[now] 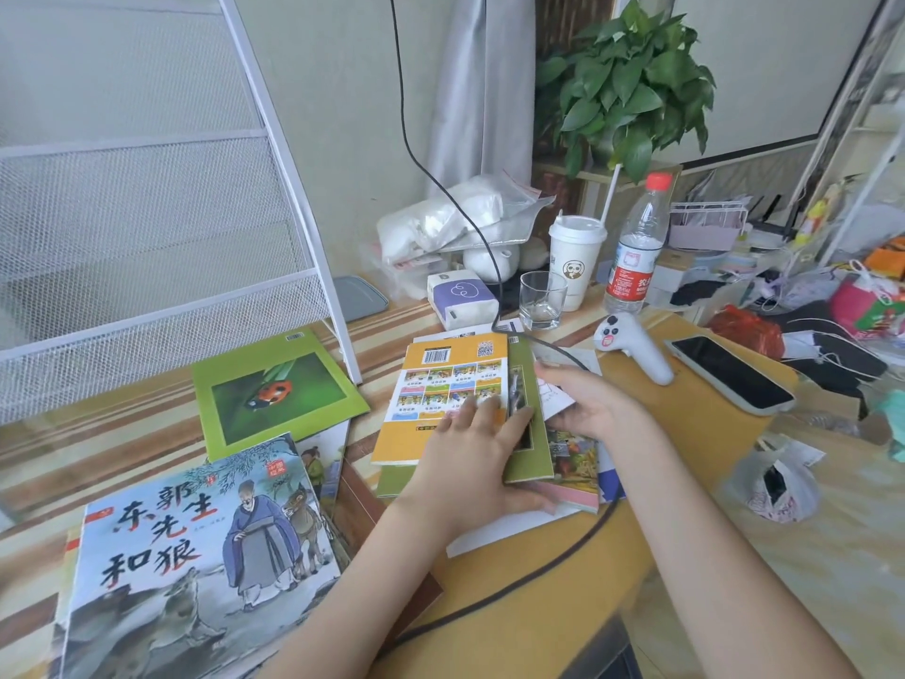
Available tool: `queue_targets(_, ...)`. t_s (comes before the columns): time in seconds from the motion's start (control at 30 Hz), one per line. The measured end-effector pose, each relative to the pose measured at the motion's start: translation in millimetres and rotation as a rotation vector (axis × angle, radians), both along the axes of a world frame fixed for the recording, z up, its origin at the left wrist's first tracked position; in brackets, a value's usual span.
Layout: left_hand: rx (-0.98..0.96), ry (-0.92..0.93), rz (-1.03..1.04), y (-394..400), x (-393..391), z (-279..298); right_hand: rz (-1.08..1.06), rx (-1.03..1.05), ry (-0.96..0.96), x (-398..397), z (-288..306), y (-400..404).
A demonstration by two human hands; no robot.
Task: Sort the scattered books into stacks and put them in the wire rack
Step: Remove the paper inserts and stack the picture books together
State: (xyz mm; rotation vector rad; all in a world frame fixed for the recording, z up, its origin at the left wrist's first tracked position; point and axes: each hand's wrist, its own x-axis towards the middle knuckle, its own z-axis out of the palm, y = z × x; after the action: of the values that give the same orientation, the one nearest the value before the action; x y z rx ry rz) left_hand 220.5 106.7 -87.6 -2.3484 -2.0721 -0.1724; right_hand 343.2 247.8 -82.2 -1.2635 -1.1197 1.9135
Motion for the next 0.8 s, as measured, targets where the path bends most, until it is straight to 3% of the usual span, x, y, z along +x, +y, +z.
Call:
queue_targets(0.1, 0.038, -0.102, 0.055, 2.4, -0.1, 6.5, -0.022, -0.004, 0.026, 1.4, 0.4, -1.5)
queue_targets(0.23, 0.421, -0.528, 0.219, 5.3, -23.0, 27.9, 0.006, 0.001, 0.003, 3.0, 0.0, -2.7)
queue_targets(0.37, 0.688, -0.773, 0.411, 0.1, -37.6, 45.2, 0.108, 0.026, -0.121, 2.8, 6.3, -5.1)
queue_targets(0.57, 0.697, -0.768, 0.437, 3.3, -42.0, 40.3, 0.208, 0.017, -0.257, -8.2, 17.7, -17.0)
queue_targets(0.8, 0.574, -0.670, 0.308, 1.7, -31.4, 38.3, 0.192, 0.238, -0.301, -14.8, 42.0, -27.8)
